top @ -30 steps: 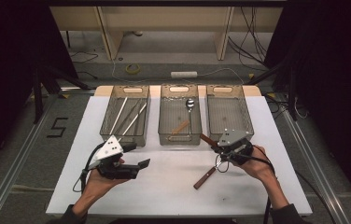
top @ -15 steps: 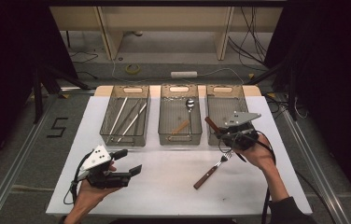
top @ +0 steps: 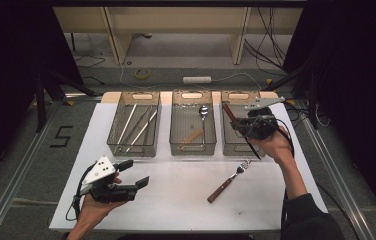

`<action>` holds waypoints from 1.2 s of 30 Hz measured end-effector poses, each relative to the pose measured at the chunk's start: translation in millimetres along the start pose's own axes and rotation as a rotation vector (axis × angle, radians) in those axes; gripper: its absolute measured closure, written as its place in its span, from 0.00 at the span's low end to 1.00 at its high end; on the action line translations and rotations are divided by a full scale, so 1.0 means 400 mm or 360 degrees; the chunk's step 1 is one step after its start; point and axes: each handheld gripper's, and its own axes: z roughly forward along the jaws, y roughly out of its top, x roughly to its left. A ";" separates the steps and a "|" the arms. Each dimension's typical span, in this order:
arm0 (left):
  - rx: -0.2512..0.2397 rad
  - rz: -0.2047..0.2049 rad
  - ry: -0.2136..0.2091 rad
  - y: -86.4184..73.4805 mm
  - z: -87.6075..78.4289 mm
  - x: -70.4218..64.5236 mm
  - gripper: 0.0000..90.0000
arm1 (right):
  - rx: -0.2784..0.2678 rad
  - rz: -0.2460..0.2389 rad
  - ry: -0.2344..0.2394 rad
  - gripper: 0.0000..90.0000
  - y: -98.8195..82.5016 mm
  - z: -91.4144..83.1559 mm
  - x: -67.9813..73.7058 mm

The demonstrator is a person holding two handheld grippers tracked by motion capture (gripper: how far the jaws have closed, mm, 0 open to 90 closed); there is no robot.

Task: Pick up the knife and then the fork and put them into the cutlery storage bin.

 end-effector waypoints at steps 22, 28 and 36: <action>-0.0034 0.0007 0.0030 0.000 -0.001 -0.002 0.21 | -0.0031 0.0125 -0.0134 0.86 0.098 0.030 -0.087; -0.0017 0.0010 0.0020 0.000 -0.001 -0.001 0.21 | 0.0002 0.0133 -0.0181 0.86 0.109 0.054 -0.110; -0.0026 -0.0001 0.0014 0.001 0.000 -0.002 0.21 | -0.0008 0.0168 -0.0227 0.86 0.111 0.070 -0.134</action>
